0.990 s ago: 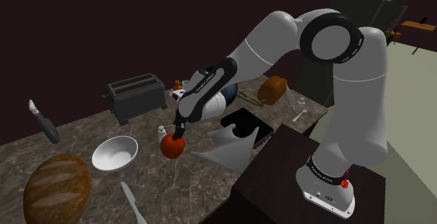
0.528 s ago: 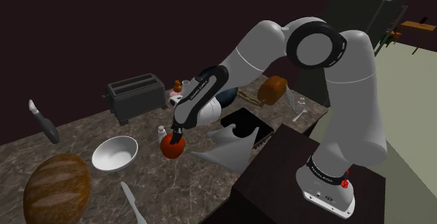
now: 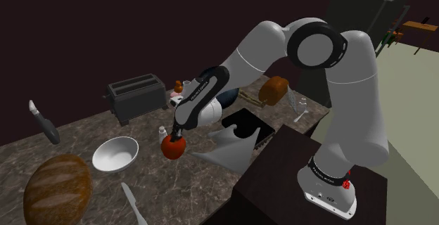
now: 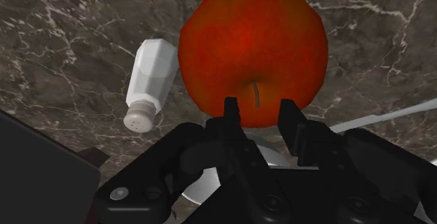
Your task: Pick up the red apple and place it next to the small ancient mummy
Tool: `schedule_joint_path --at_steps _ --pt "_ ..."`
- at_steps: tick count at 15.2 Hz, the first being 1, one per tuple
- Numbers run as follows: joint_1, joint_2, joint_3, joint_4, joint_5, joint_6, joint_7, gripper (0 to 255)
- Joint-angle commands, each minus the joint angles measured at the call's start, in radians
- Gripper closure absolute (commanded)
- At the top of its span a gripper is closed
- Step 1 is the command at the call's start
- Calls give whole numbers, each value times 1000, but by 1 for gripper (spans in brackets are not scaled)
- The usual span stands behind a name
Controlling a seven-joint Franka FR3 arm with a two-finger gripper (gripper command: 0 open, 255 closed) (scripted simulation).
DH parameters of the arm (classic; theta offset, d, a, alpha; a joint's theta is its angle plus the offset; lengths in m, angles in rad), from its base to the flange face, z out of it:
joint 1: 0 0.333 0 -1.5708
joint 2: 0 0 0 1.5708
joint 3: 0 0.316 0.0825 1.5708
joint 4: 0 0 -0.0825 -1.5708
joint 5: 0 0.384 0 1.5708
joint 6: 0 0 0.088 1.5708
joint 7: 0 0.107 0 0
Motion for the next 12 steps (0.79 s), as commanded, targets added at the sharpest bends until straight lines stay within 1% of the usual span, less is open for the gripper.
schedule_joint_path --at_steps 1,8,12 --pt "0 0 0 0 0 0 0 255" --pt "0 0 0 0 0 0 0 255" --pt "25 -52 -32 -14 -19 -40 31 255"
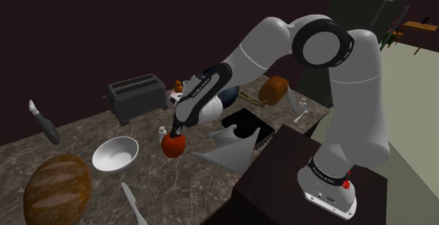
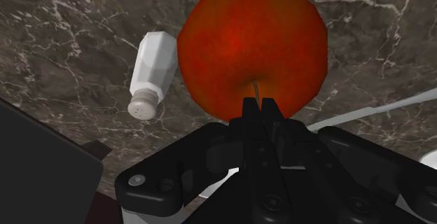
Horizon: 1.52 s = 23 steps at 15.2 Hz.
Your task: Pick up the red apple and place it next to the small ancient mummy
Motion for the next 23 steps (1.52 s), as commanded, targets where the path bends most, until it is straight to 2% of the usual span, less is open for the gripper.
schedule_joint_path --at_steps 1,12,23 --pt "11 -25 -15 -6 -10 -20 15 255" --pt "69 -155 -94 -26 -88 -132 111 255" --pt "104 -266 -147 -19 -178 -249 206 255"
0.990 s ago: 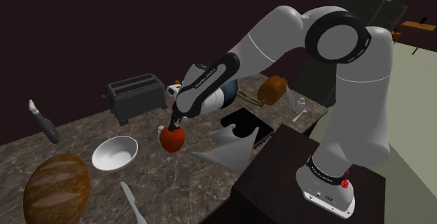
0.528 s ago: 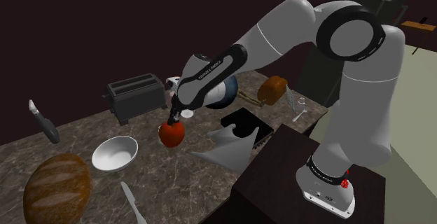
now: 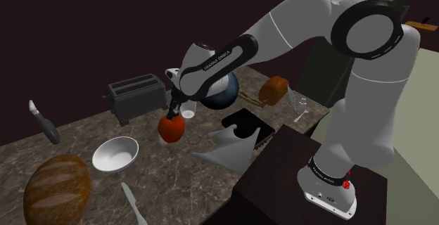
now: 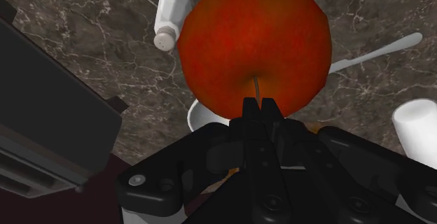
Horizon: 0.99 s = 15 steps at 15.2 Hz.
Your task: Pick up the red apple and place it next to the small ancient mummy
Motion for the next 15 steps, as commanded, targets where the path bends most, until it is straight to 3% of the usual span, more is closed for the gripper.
schedule_joint_path --at_steps 1,12,15 --pt "4 -22 -8 3 -18 -25 18 255" --pt "16 -112 -35 42 -94 -149 95 255" --pt "-7 -161 -46 -11 -71 -155 43 255"
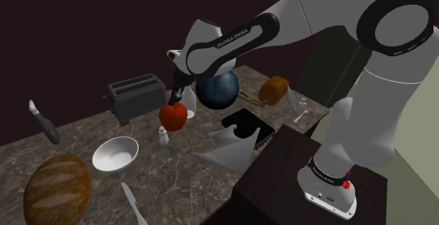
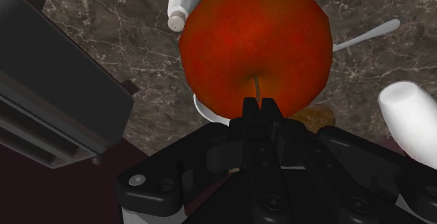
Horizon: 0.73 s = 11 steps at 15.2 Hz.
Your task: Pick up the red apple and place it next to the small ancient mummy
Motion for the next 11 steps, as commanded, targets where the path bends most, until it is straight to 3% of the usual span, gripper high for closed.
schedule_joint_path --at_steps 1,11 --pt "-23 -38 -12 -44 25 -3 -55 255" --pt "-126 -224 -121 -245 102 -51 -324 255"
